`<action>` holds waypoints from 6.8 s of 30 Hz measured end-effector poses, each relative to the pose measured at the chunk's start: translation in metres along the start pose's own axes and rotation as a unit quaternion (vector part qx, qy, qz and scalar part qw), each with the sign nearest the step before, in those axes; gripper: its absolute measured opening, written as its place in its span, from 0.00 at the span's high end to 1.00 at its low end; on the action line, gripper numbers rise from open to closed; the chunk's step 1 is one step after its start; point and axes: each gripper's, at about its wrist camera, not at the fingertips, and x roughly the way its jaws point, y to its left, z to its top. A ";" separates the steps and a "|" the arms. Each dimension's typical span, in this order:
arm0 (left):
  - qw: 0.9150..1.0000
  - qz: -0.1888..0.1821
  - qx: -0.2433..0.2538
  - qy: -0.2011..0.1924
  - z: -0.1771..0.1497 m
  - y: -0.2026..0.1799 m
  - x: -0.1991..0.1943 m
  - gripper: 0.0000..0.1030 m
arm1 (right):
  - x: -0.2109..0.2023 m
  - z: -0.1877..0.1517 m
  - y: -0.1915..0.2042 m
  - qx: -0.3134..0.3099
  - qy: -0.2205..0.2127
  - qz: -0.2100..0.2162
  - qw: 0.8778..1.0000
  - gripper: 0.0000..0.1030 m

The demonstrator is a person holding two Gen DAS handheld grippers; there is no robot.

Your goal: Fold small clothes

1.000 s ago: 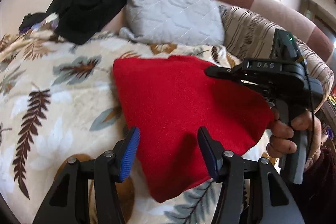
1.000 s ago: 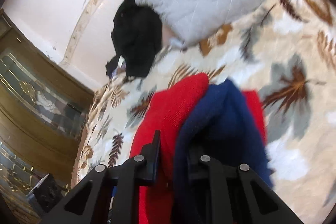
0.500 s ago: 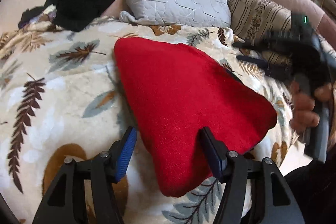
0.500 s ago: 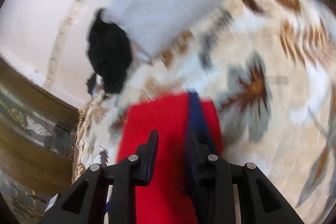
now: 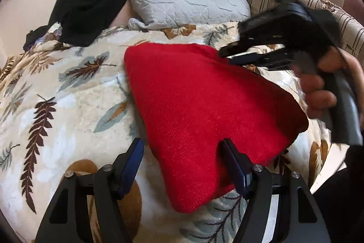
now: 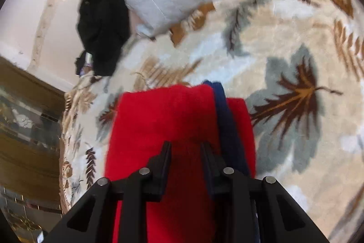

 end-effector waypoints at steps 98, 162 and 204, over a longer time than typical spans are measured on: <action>0.982 0.176 -0.066 0.034 0.032 0.057 0.015 0.06 | 0.005 -0.046 0.036 -0.086 -0.039 -0.068 0.993 0.48; 0.986 0.160 -0.048 -0.004 0.034 0.044 0.004 0.06 | -0.004 -0.052 0.016 -0.047 -0.009 -0.015 0.999 0.47; 0.985 0.164 -0.051 -0.012 0.035 0.046 0.001 0.06 | -0.007 -0.055 0.019 -0.057 -0.008 -0.017 0.998 0.46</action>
